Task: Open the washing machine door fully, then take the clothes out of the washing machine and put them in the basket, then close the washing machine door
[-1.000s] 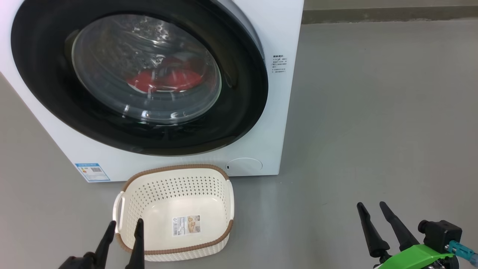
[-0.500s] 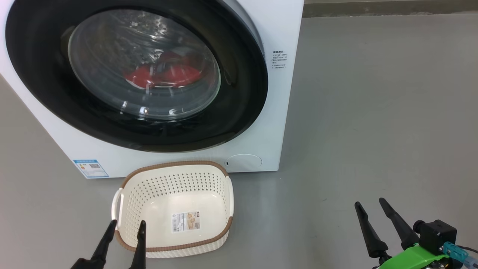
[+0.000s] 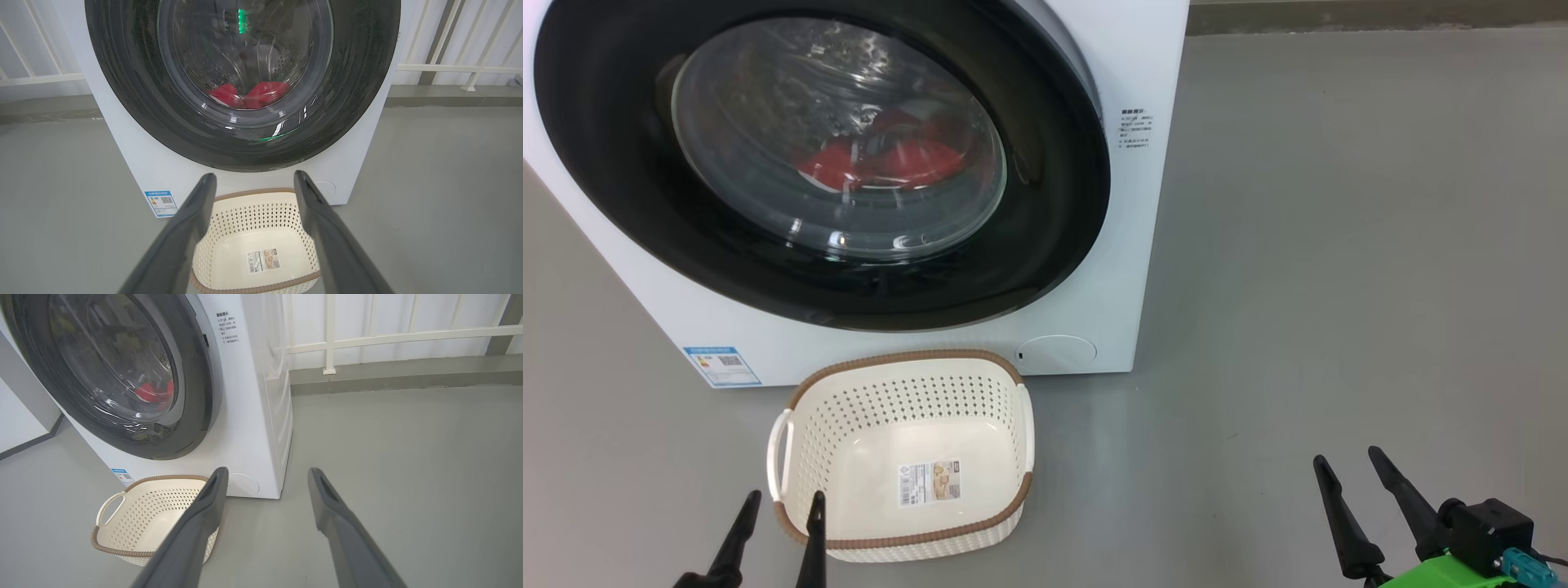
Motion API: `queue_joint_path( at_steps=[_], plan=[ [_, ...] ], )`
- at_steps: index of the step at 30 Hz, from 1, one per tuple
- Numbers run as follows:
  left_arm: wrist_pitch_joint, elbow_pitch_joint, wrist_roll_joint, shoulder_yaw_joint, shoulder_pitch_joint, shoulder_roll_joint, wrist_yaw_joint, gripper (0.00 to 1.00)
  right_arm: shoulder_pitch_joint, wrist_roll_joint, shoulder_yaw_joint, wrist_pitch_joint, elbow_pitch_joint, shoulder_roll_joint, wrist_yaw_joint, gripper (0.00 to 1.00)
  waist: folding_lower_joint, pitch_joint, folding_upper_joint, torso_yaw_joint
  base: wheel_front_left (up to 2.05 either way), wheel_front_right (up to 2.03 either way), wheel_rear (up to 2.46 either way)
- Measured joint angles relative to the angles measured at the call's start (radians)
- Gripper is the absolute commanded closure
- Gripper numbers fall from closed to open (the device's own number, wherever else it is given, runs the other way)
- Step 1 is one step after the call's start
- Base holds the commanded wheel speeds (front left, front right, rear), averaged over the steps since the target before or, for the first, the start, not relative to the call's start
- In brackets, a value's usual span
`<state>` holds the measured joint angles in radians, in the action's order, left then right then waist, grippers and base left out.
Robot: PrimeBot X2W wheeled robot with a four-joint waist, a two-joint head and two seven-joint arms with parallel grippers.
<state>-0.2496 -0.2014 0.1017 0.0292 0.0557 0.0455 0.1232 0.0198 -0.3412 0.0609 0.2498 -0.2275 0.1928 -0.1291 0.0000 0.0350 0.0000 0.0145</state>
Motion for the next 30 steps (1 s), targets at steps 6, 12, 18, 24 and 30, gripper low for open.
queue_joint_path(
  at_steps=[6, 12, 18, 24, 30],
  plan=[
    [0.0, -0.009, 0.008, -0.003, 0.0, -0.001, 0.0, 0.0, 0.001, 0.0, -0.006, 0.0, 0.0, -0.003, 0.0, 0.0, 0.0, -0.001, 0.0, -0.001, 0.0, 0.0, 0.0],
    [0.0, -0.011, 0.008, -0.003, 0.0, -0.002, 0.003, 0.0, 0.001, 0.0, -0.007, 0.0, 0.002, -0.003, 0.0, 0.0, 0.0, -0.001, 0.0, 0.002, 0.0, 0.0, 0.0],
    [0.0, -0.011, 0.009, 0.0, 0.0, -0.004, 0.003, 0.0, 0.001, -0.001, -0.01, 0.0, 0.002, -0.006, 0.0, 0.0, 0.0, 0.003, 0.0, 0.006, 0.0, 0.0, 0.0],
    [0.0, -0.01, 0.016, 0.01, -0.004, -0.004, 0.004, 0.0, -0.013, -0.029, -0.008, 0.0, 0.003, -0.018, 0.0, 1.0, 0.0, 0.014, 0.0, 0.01, 0.0, 0.0, 0.0],
    [0.0, -0.007, 0.025, 0.026, -0.01, -0.004, 0.004, 0.0, -0.098, -0.124, 0.017, 0.0, 0.009, -0.027, 0.0, 1.0, 0.0, 0.038, 0.0, 0.018, 0.0, 0.0, 0.0]
  ],
)
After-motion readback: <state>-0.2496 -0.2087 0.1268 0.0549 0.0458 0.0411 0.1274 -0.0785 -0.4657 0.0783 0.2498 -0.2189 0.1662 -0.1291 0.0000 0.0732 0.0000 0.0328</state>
